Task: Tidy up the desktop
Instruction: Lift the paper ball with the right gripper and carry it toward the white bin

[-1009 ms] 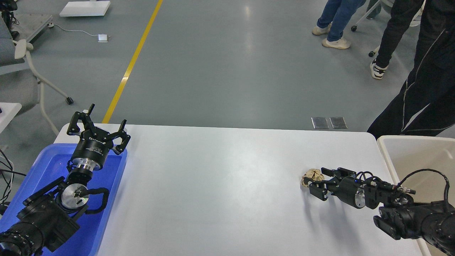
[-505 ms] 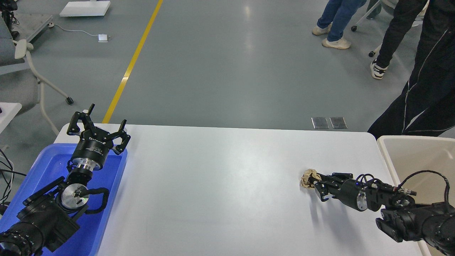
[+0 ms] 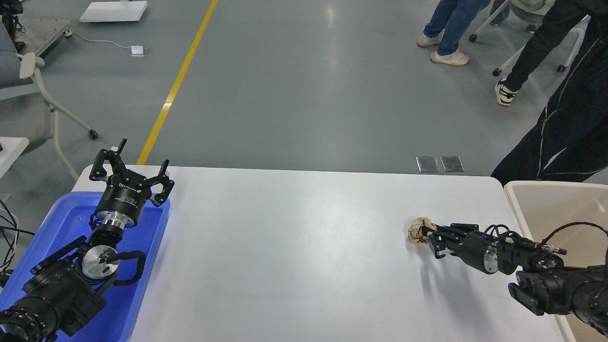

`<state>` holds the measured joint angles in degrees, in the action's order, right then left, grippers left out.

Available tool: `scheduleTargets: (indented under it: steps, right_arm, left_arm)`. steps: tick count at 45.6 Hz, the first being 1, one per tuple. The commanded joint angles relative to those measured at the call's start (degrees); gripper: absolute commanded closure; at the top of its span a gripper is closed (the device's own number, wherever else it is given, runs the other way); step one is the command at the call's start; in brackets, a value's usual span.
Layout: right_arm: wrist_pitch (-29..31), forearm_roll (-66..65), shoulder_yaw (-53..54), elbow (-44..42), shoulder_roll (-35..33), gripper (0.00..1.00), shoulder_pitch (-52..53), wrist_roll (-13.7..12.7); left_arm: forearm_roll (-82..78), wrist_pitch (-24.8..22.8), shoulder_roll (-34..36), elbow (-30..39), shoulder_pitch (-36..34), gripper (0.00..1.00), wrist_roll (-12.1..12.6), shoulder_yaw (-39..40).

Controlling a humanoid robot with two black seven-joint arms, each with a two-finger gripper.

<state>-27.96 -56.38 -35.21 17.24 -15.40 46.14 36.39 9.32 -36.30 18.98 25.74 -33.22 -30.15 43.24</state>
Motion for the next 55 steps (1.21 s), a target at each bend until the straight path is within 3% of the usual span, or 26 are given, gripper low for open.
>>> scheduleTargets:
  steps: [1, 9, 21, 34, 46, 55]
  right_arm:
    - [0.44, 4.87, 1.28, 5.34, -5.42, 1.0, 3.6, 4.92]
    - [2.73, 9.0, 3.13, 18.16, -15.34, 1.0, 10.37, 6.86]
    - [13.71, 9.88, 16.48, 30.75, -29.24, 1.0, 15.83, 7.47]
    - [25.93, 9.97, 29.75, 30.93, -36.27, 1.0, 16.44, 7.47]
    - [29.01, 14.01, 32.22, 29.0, -38.56, 1.0, 16.53, 7.38]
    - [29.18, 18.05, 31.17, 18.28, -38.47, 1.0, 15.12, 6.86]
  left_arm:
    - [0.0, 0.0, 0.0, 0.01, 0.0, 0.0, 0.0, 0.0]
    - [0.0, 0.0, 0.0, 0.01, 0.0, 0.0, 0.0, 0.0]
    - [0.0, 0.0, 0.0, 0.01, 0.0, 0.0, 0.0, 0.0]
    - [0.0, 0.0, 0.0, 0.01, 0.0, 0.0, 0.0, 0.0]
    - [0.0, 0.0, 0.0, 0.01, 0.0, 0.0, 0.0, 0.0]
    - [0.0, 0.0, 0.0, 0.01, 0.0, 0.0, 0.0, 0.0]
